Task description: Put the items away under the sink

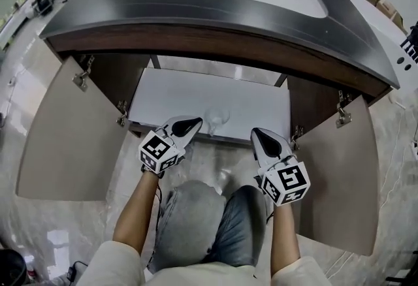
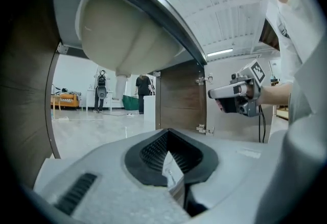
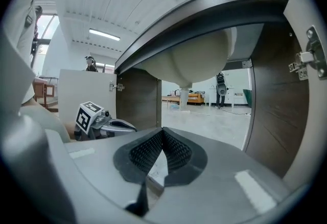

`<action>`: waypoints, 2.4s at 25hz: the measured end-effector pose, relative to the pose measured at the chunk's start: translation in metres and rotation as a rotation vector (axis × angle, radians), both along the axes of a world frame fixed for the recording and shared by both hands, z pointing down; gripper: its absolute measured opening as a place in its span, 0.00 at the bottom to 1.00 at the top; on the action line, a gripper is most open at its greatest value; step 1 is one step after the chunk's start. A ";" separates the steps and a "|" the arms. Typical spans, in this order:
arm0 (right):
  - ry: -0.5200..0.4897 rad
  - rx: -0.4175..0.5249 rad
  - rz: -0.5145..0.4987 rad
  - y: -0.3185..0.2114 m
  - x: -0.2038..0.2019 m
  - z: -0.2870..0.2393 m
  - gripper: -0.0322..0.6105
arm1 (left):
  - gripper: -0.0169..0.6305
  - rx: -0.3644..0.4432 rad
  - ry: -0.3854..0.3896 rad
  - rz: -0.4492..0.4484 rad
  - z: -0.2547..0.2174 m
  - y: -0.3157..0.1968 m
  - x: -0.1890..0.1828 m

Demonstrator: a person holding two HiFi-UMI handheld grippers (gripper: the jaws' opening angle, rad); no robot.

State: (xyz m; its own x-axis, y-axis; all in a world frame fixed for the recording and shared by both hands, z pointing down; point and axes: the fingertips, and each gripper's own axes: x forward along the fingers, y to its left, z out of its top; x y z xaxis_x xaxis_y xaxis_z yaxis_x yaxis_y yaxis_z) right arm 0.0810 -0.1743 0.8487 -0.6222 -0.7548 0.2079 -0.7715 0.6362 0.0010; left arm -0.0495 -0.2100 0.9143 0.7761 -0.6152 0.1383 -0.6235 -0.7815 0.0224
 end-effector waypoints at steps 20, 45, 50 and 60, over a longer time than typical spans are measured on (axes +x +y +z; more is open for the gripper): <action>-0.101 0.107 0.040 -0.011 -0.007 -0.114 0.06 | 0.04 0.278 -0.039 0.030 -0.166 0.019 0.018; -0.074 0.054 0.072 0.040 0.000 -0.559 0.06 | 0.04 0.164 -0.009 0.078 -0.611 0.074 0.040; -0.049 0.102 0.059 0.060 0.008 -0.648 0.06 | 0.04 0.182 -0.003 0.020 -0.690 0.087 0.043; -0.063 0.150 0.089 0.105 0.026 -0.729 0.06 | 0.04 0.198 -0.002 -0.054 -0.762 0.123 0.043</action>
State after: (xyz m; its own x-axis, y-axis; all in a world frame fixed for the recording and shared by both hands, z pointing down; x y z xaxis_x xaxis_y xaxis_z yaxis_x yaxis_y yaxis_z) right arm 0.1071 -0.0695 0.1197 -0.5594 -0.8273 0.0518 -0.8266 0.5614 0.0402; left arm -0.0067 -0.0874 0.1526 0.7414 -0.6710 0.0121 -0.6643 -0.7363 -0.1291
